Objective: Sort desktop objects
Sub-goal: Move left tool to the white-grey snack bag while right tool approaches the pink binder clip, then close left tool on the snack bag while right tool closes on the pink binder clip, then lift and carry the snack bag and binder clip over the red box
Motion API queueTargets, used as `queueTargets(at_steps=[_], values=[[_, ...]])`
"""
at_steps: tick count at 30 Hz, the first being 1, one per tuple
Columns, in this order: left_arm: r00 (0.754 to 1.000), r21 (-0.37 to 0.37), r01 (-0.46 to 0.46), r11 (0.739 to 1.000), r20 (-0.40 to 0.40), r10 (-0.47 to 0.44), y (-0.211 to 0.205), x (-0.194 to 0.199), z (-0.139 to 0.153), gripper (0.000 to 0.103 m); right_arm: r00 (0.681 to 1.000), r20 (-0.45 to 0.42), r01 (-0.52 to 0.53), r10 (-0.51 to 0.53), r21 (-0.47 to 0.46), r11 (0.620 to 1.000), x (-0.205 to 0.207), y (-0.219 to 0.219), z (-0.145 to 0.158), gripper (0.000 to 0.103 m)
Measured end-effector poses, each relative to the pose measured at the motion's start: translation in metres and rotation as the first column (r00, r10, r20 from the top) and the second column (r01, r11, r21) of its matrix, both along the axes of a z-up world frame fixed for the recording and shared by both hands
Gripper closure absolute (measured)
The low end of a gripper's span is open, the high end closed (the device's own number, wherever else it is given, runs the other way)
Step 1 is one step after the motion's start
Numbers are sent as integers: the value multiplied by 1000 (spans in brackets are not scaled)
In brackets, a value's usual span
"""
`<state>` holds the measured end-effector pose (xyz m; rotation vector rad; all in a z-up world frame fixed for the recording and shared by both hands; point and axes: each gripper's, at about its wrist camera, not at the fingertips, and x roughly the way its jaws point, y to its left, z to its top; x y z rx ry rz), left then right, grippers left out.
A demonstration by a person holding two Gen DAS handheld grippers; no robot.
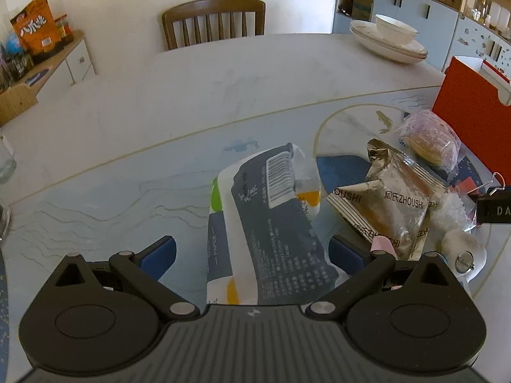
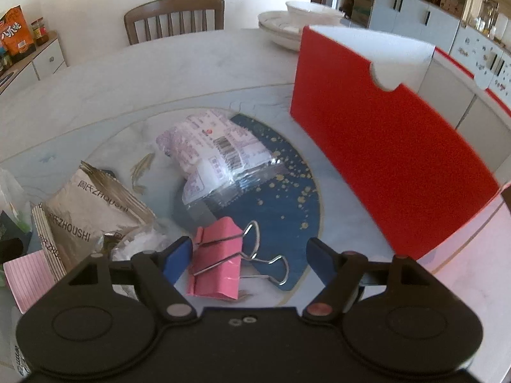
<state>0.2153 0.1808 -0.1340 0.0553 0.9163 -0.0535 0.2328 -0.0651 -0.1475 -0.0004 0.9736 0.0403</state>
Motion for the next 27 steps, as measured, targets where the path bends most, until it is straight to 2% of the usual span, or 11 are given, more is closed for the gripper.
queueTargets(at_steps=[3, 7, 11, 13, 14, 15, 16, 20, 27], values=[[1000, -6, 1, 1000, -12, -1, 1, 1, -3, 6, 1000, 12, -2, 2, 1, 1000, -1, 2, -2, 24], [1000, -24, 3, 1000, -26, -4, 3, 4, -6, 16, 1000, 12, -12, 12, 2, 1000, 1, 4, -2, 27], [1000, -19, 12, 1000, -22, -13, 2, 4, -6, 28, 1000, 11, -23, 23, 3, 1000, 2, 5, 0, 38], [1000, -24, 13, 1000, -19, -13, 2, 4, -5, 32, 999, 11, -35, 35, -2, 999, 3, 6, 1, 39], [1000, -27, 12, 1000, -19, -12, 2, 4, -5, 36, 999, 16, -41, 41, -1, 999, 3, 6, 2, 44], [1000, -24, 13, 1000, -18, -13, 2, 3, -4, 44, 998, 21, -59, 59, -1, 998, 3, 7, 4, 64], [1000, -19, 15, 1000, -16, -15, 2, 3, -3, 47, 997, 20, -69, 69, -3, 998, 1, 8, 4, 68], [999, -14, 29, 999, -24, -30, 2, 1, -1, 57, 997, 12, -72, 72, 0, 997, 2, 7, 6, 70], [1000, -22, 3, 1000, -9, -3, 2, -8, 10, 62, 995, 40, -92, 92, -2, 996, -2, -3, 16, 71]])
